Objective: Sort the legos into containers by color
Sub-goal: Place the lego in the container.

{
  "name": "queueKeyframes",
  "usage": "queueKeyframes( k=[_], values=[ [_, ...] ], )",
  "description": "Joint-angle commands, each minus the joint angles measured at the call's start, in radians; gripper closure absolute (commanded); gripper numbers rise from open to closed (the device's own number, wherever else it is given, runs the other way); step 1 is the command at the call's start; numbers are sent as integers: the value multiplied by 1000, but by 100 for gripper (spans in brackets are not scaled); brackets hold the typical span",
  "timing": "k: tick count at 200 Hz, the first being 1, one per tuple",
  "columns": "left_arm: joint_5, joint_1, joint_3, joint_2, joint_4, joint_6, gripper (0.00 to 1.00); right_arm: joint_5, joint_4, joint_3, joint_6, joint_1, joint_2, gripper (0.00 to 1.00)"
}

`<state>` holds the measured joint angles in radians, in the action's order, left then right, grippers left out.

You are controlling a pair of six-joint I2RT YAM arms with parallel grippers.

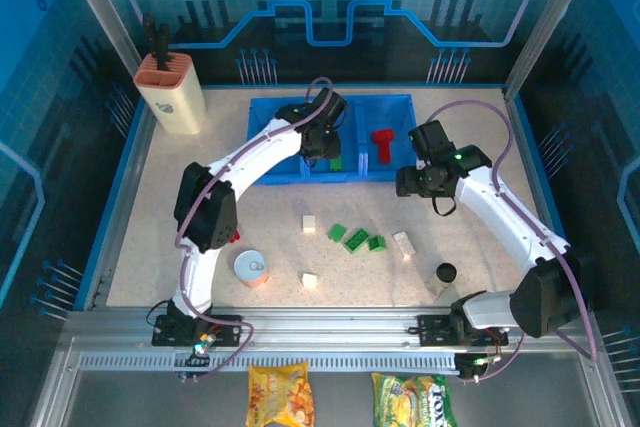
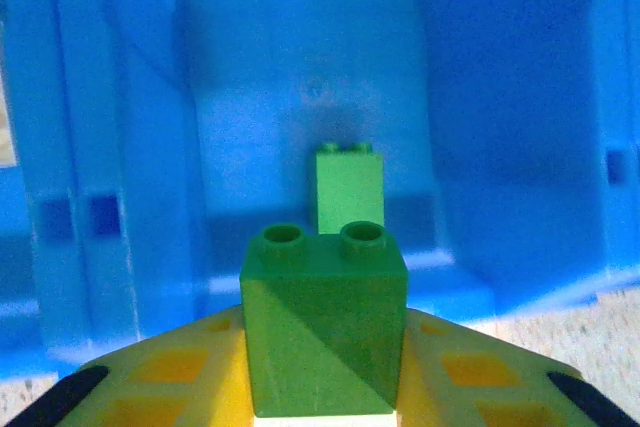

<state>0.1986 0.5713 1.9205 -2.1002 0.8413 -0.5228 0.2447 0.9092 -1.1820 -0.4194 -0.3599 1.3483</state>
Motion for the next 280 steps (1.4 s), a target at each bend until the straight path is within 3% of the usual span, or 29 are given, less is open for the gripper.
queueKeyframes(
  k=[1, 61, 162, 230, 280],
  values=[
    [42, -20, 71, -61, 33, 18, 64, 19, 30, -13, -11, -5, -25, 28],
    [105, -45, 227, -207, 43, 39, 65, 19, 28, -8, -11, 0, -29, 28],
    [233, -49, 298, -350, 27, 53, 64, 15, 31, 1, 1, 20, -43, 28],
    [229, -45, 316, -380, 37, 48, 56, 8, 30, 19, 7, 37, -57, 27],
    [215, -45, 315, -353, 41, 50, 56, 0, 37, 5, 5, 36, -64, 27]
  ],
)
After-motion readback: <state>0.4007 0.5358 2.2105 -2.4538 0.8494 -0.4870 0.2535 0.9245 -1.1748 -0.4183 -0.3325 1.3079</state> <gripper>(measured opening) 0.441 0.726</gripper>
